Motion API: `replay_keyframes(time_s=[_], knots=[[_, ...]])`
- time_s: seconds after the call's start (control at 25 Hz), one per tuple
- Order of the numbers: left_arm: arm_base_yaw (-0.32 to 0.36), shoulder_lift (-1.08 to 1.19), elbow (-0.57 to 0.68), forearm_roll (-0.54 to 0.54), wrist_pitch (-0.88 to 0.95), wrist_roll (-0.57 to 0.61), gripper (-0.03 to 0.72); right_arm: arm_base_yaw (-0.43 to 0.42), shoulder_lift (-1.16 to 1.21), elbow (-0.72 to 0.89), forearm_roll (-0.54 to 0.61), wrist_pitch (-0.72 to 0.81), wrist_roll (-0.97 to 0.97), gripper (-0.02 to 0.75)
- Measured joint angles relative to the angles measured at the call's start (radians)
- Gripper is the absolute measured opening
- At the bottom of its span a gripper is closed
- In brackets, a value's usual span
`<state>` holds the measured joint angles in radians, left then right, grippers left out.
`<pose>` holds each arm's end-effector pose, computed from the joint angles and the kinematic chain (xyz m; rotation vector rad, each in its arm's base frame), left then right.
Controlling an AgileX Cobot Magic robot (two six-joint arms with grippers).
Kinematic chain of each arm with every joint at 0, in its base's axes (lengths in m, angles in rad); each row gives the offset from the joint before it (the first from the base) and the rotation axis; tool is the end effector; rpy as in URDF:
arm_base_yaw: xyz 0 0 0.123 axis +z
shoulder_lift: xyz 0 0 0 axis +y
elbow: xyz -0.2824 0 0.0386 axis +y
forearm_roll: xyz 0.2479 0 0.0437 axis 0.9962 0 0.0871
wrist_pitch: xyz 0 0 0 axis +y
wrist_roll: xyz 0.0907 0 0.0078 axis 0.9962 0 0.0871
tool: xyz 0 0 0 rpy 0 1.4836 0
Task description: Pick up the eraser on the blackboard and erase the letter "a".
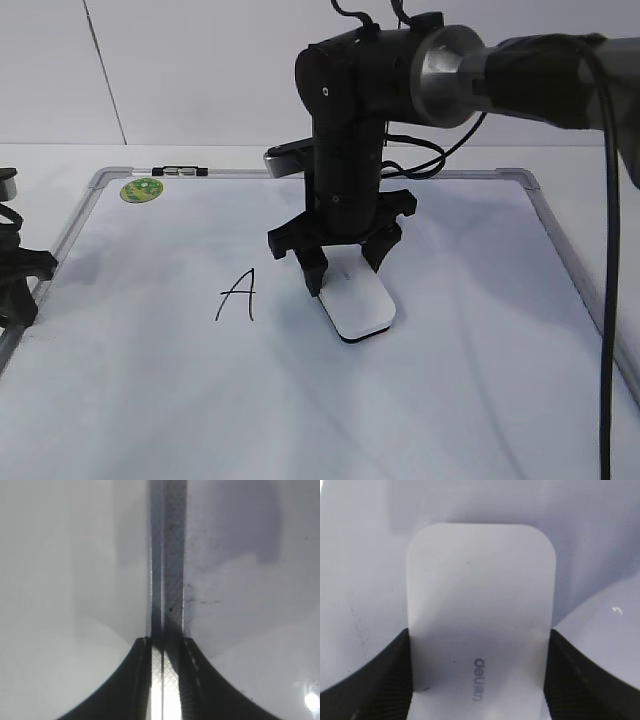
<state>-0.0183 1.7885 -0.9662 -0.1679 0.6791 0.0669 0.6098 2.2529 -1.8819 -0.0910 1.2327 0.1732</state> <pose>0.3138 -0.0153 0.1492 -0.0556 2.9776 -0.1667 0.3814 0.2569 0.1782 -0.7036 2.9750 -0.0908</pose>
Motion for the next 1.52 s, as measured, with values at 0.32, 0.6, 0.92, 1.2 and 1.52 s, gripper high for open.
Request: replay_keyframes(time_s=[0.32,0.6,0.92,1.2,1.52], knots=[[0.0,0.0,0.0,0.0,0.0,0.0,0.119,-0.018,-0.081,0.018,-0.064,-0.002,0.004,0.511],[0.0,0.0,0.0,0.002,-0.008,0.0,0.119,-0.019,-0.134,0.022,-0.011,-0.004,0.024,0.511],[0.0,0.0,0.0,0.002,-0.011,0.0,0.118,-0.032,-0.177,0.128,-0.005,-0.006,0.054,0.511],[0.0,0.0,0.0,0.002,-0.013,0.0,0.119,-0.162,-0.274,0.288,-0.001,-0.008,0.056,0.511],[0.0,0.0,0.0,0.002,-0.013,0.0,0.118,-0.324,-0.295,0.377,0.006,-0.01,0.031,0.511]])
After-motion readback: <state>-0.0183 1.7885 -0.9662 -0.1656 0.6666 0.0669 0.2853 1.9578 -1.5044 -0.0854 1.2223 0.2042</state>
